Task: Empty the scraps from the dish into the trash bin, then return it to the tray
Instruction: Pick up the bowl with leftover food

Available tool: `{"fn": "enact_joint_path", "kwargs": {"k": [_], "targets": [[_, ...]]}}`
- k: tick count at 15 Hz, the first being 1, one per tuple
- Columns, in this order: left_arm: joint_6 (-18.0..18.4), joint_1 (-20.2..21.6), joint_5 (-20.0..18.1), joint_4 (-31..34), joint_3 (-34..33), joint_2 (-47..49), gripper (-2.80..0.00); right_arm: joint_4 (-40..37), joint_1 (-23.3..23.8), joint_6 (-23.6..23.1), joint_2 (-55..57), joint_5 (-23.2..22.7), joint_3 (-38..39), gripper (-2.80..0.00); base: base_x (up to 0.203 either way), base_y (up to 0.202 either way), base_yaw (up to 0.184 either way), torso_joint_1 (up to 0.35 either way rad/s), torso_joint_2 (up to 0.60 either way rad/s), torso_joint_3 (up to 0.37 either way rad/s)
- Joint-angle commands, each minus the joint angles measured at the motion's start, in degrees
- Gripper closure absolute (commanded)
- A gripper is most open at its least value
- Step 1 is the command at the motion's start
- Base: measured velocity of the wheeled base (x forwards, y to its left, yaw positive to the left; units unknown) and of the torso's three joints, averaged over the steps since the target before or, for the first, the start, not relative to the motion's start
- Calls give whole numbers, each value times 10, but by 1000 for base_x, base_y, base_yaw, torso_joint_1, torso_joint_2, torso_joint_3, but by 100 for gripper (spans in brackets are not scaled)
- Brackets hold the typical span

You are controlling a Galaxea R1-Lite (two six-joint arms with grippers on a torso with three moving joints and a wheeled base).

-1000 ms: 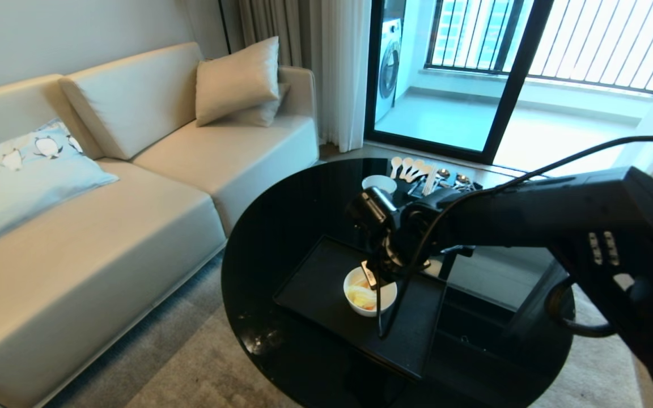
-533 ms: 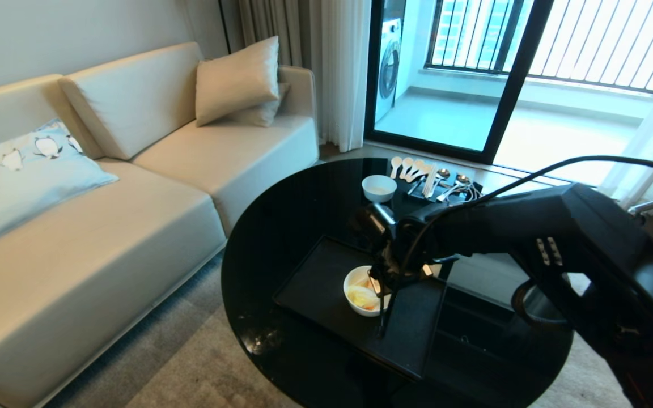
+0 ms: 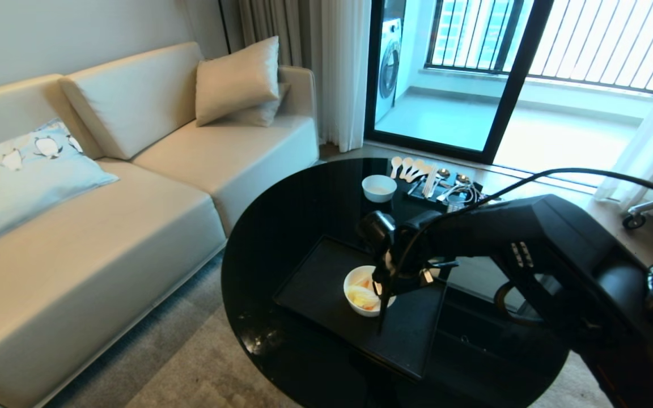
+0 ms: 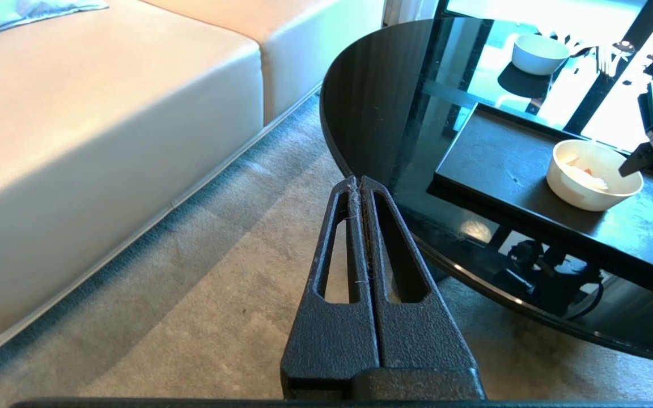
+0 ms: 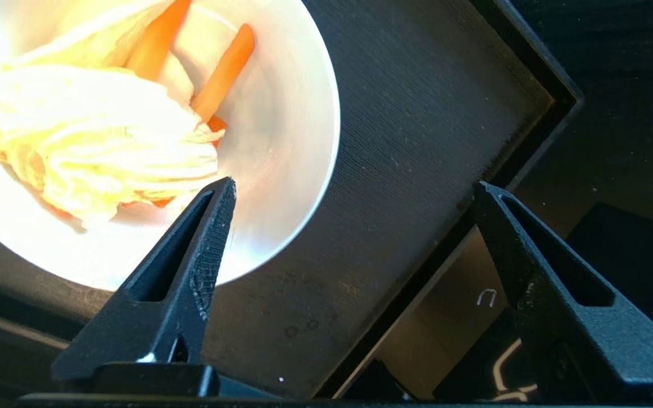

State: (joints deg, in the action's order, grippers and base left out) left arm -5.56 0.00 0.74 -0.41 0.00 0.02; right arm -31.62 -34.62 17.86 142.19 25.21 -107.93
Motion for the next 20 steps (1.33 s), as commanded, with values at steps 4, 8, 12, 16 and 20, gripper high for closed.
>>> {"fn": "enact_joint_path", "kwargs": {"k": [4,8,12,16,20], "targets": [[-1,0,0,0,0,0,0,-3,0,28,33,1,-25,-280,0,0,0,0,0,0],[-1,0,0,0,0,0,0,2,0,30,49,1,-30,-280,0,0,0,0,0,0],[-1,0,0,0,0,0,0,3,3,30,54,2,-36,-280,0,0,0,0,0,0],[-1,0,0,0,0,0,0,4,3,30,53,2,-36,0,0,0,0,0,0,0],[-1,0,0,0,0,0,0,2,2,36,56,1,-35,0,0,0,0,0,0,0]]}}
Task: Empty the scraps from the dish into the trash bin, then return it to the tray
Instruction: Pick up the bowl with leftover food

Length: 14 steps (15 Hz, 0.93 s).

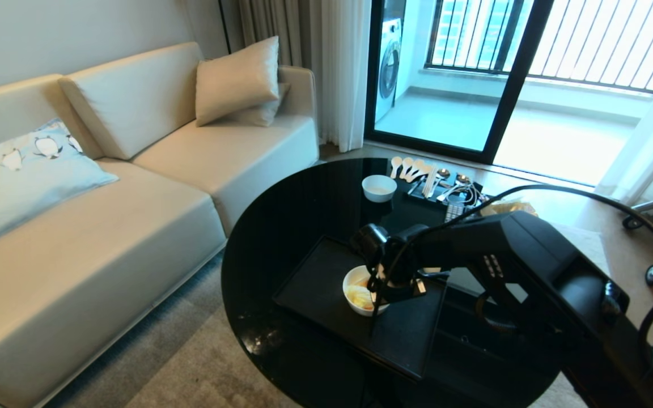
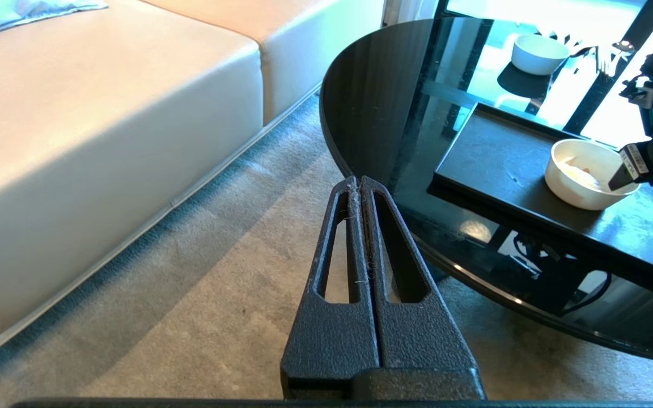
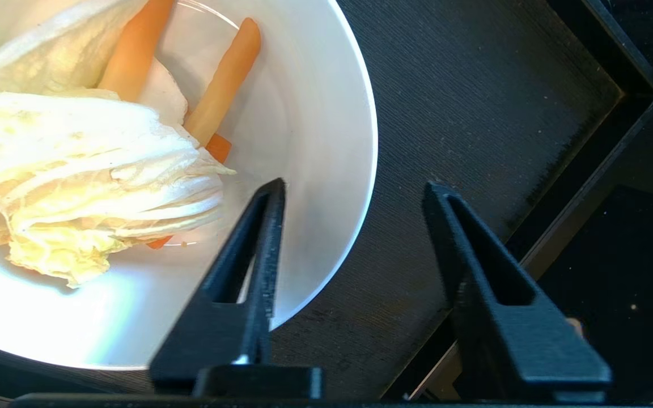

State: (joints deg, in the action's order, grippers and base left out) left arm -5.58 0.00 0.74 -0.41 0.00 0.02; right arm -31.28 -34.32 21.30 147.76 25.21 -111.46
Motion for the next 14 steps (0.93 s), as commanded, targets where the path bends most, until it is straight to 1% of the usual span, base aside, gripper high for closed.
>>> {"fn": "enact_joint_path", "kwargs": {"k": [1,4,10,12,14], "targets": [[0,0,0,0,0,0,0,-2,-2,1,0,1,1,0,0,0,0,0,0,0],[0,0,0,0,0,0,0,-2,-7,6,8,0,3,0,0,0,0,0,0,0],[0,0,0,0,0,0,0,-4,-16,42,24,0,5,0,0,0,0,0,0,0],[0,0,0,0,0,0,0,-6,-16,59,24,-1,5,0,0,0,0,0,0,0],[0,0,0,0,0,0,0,-31,-16,86,21,-1,5,0,0,0,0,0,0,0]]}}
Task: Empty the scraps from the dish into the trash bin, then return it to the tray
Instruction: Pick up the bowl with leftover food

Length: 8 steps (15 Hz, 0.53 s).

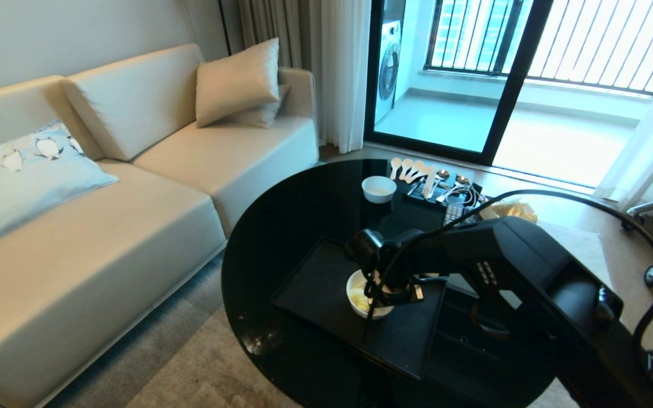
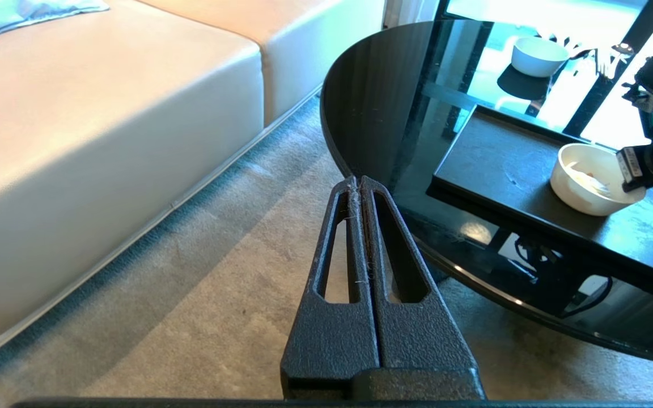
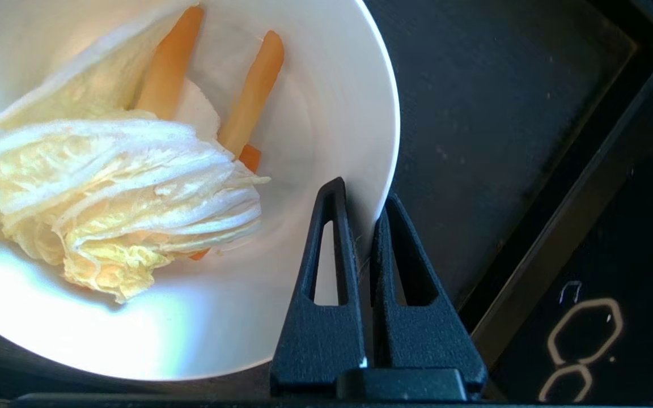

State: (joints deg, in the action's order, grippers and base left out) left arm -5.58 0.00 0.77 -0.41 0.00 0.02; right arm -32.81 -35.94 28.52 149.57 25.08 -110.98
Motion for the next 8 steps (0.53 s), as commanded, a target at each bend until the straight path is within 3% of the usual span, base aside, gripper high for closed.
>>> {"fn": "enact_joint_path", "kwargs": {"k": [1,8], "targets": [[0,0,0,0,0,0,0,-30,0,29,-1,1,0,0,0,0,0,0,0,0],[0,0,0,0,0,0,0,-94,11,121,-49,0,1,0,0,0,0,0,0,0]]}}
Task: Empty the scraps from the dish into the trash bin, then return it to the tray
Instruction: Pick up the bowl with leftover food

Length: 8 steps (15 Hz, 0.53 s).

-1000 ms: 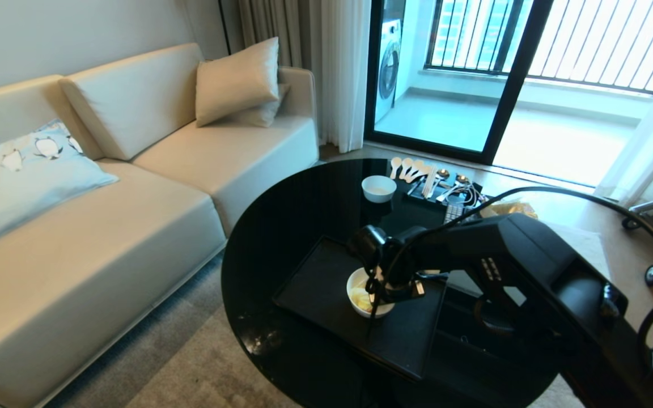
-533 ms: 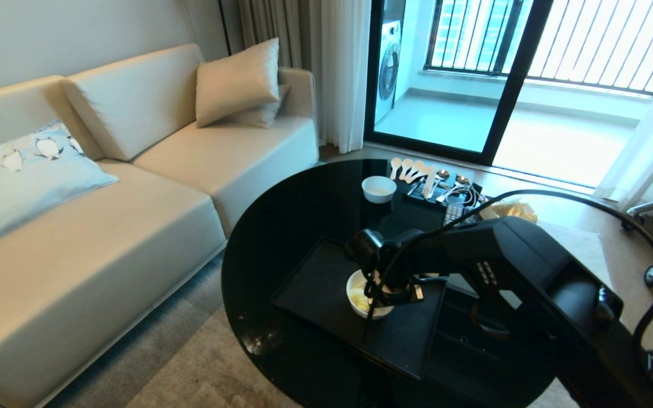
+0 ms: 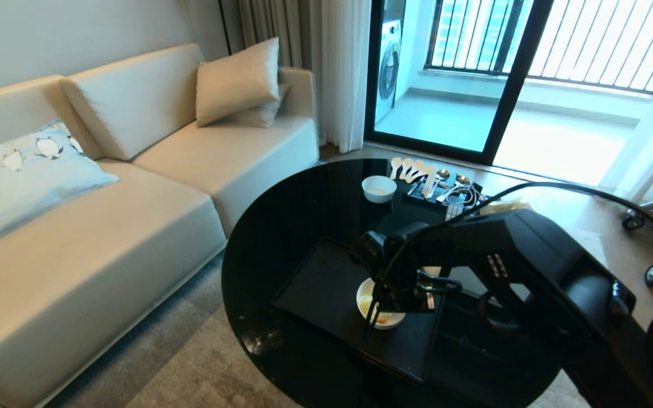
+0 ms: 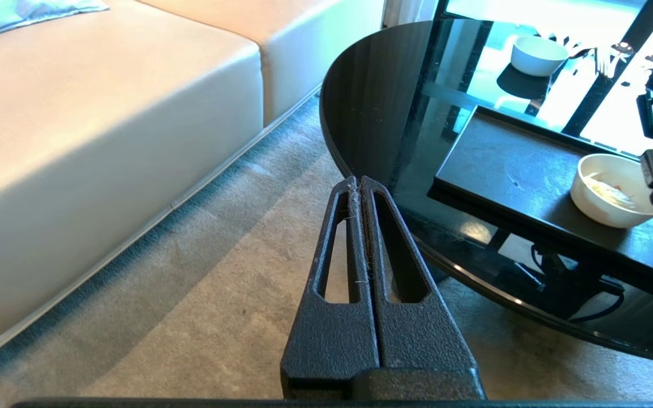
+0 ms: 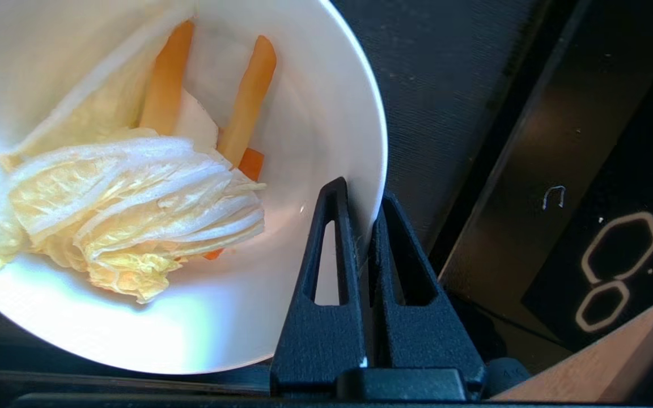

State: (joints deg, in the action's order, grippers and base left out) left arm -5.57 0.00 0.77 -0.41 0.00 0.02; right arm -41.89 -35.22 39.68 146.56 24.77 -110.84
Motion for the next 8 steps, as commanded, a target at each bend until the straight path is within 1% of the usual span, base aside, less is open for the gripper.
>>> {"fn": "enact_joint_path", "kwargs": {"k": [1,6,8], "targets": [[-1,0,0,0,0,0,0,-8,7,16,-25,3,-1,0,0,0,0,0,0,0],[-1,0,0,0,0,0,0,-42,25,58,-53,-6,-1,0,0,0,0,0,0,0],[-1,0,0,0,0,0,0,-51,34,67,-64,-9,0,0,0,0,0,0,0,0]]}}
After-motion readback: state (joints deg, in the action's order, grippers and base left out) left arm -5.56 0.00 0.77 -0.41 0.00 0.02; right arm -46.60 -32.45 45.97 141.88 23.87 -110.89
